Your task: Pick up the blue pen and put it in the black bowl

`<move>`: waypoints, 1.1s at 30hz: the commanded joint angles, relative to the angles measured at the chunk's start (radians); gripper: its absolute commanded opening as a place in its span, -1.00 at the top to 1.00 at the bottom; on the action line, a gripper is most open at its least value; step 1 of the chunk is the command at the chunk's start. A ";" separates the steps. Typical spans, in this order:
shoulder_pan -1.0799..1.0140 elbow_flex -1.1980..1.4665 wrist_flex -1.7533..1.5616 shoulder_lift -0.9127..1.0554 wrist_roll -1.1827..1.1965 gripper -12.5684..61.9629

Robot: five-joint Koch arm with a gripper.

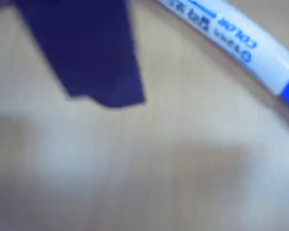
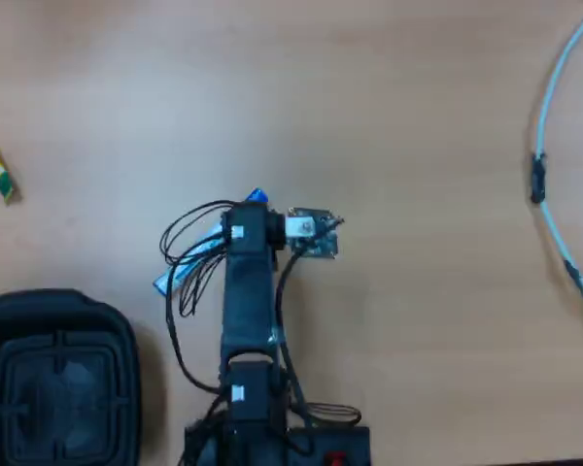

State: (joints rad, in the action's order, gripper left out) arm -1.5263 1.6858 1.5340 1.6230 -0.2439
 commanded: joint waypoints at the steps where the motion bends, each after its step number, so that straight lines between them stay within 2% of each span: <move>1: 0.041 -0.091 0.049 -0.009 -0.104 -0.74; 8: 0.153 -0.100 0.041 -0.021 -0.371 -0.74; 19: 0.247 -0.284 0.049 -0.301 -0.382 -0.75; 28: 0.245 -0.244 0.049 -0.339 -0.374 -0.75; 33: 0.272 -0.245 0.049 -0.422 -0.370 -0.75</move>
State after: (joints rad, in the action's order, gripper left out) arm -1.2655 1.4788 1.5401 1.2057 -0.6136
